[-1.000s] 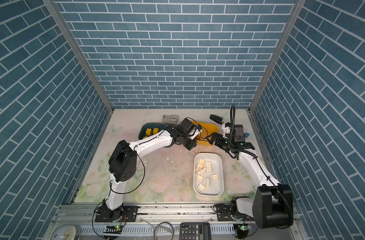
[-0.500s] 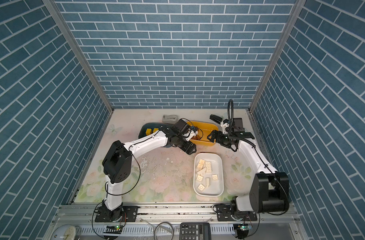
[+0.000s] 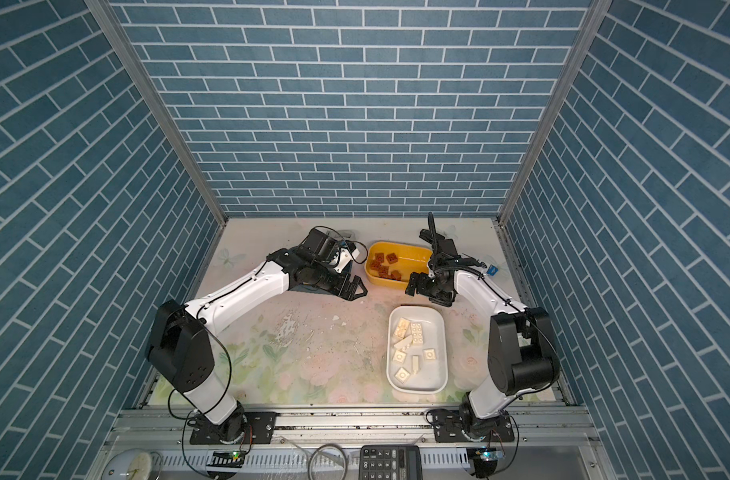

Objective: Sort the legos into containers by color

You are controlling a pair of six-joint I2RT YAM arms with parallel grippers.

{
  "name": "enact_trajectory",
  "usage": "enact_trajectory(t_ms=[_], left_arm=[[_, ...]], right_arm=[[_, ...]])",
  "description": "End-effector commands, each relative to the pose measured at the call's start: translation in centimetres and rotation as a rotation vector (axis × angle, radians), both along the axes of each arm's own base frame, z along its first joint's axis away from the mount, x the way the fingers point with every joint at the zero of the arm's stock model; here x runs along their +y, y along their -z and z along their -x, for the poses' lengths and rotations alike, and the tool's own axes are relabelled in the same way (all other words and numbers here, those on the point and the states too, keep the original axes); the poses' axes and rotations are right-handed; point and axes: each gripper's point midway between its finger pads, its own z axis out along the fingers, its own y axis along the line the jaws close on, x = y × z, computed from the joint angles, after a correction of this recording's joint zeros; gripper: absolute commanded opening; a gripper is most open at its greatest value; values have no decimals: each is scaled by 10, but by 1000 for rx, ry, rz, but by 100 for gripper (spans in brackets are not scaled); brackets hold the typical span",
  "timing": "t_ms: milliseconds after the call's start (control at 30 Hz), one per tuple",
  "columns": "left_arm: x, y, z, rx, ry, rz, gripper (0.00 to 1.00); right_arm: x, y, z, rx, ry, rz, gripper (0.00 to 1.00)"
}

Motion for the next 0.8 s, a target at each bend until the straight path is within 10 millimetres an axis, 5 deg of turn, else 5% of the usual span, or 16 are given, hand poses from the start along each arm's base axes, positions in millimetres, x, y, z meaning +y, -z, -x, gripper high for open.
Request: enact_trajectory(t_ms=[0,467,767], left_arm=[[16,-1,3,51,-36,11,95],[54,1,-1,94,-103,-17,96],[59,3,1,100,-117,-21,96]], right_arm=[[1,0,-8,29,41,29,96],[25,41,-8,89,-59,101,99],[27,54,-6,137,-68,151,99]])
